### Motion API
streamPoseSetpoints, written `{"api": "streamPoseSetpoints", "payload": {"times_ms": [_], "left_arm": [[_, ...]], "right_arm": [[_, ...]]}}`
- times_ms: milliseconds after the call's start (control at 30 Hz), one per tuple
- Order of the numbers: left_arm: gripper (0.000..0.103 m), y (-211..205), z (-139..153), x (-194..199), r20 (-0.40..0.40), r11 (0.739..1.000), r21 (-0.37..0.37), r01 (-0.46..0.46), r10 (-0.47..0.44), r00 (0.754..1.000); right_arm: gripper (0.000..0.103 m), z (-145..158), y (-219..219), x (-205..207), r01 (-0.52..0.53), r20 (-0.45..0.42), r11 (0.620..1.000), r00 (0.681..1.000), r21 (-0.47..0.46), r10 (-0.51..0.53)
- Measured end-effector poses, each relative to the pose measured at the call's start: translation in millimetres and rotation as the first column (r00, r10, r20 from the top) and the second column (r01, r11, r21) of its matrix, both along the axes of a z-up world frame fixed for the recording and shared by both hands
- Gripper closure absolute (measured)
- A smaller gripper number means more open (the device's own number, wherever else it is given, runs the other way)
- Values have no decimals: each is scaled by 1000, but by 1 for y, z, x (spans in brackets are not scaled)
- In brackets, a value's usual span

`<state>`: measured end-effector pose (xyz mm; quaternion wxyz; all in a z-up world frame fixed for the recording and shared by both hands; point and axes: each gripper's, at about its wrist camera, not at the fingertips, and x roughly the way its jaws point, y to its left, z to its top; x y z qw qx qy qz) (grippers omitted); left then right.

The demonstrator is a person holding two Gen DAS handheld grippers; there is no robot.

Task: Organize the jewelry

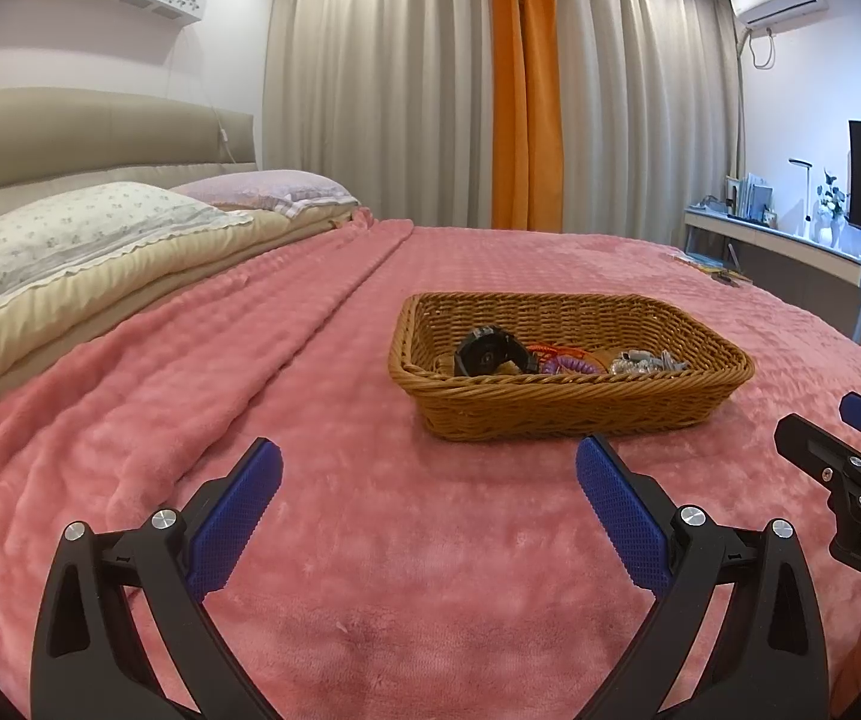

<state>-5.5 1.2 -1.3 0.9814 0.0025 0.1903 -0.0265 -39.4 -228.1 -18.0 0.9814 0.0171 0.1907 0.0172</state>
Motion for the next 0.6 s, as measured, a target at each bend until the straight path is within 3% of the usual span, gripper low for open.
{"api": "streamPoseSetpoints", "payload": {"times_ms": [600], "left_arm": [[8,-1,-2,0,-3,1000,-2,-1,1,1000]], "right_arm": [[17,0,0,0,0,-1,1000,1000,0,0]]}}
